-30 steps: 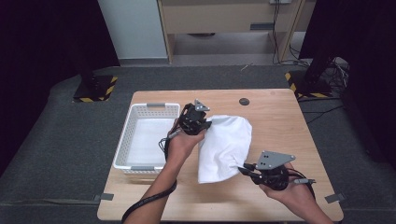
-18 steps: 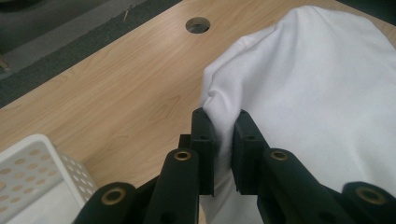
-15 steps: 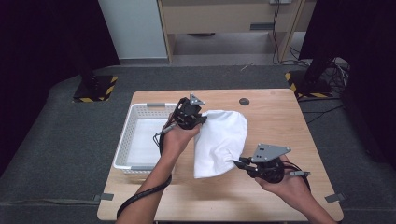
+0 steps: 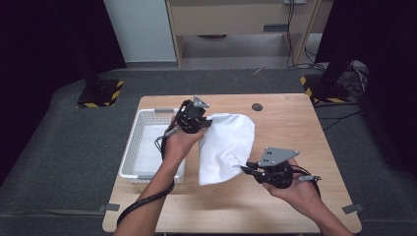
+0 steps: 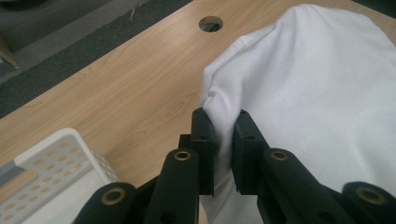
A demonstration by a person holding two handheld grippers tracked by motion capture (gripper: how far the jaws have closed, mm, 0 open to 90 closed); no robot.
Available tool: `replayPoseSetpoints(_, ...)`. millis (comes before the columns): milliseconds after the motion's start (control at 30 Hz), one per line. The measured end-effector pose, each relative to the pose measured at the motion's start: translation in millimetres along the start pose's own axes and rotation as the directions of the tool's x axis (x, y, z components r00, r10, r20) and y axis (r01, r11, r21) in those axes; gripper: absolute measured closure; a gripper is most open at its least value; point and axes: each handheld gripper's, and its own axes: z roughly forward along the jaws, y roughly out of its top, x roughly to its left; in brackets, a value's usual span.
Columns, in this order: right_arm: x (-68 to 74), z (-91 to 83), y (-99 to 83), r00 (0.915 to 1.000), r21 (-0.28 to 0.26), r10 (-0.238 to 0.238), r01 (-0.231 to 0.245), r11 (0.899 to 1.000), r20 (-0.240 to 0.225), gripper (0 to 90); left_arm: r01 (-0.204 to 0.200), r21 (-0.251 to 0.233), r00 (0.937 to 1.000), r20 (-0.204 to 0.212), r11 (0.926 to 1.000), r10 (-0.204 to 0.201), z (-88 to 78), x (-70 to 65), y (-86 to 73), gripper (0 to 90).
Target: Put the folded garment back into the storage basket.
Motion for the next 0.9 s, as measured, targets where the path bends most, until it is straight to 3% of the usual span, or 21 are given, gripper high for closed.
replayPoseSetpoints(600,-0.9,26.8,21.7,0.9998,-0.008,-0.001,0.001,1.0,-0.018,82.2,0.004,0.018,0.9995,-0.031,0.9998,-0.003,-13.6,33.0,-2.8,82.1)
replayPoseSetpoints(900,0.4,37.0,30.8,0.9999,-0.008,-0.002,0.002,1.0,-0.012,82.2,0.006,0.014,0.9995,-0.032,0.9999,-0.006,-13.9,43.2,-4.7,82.0)
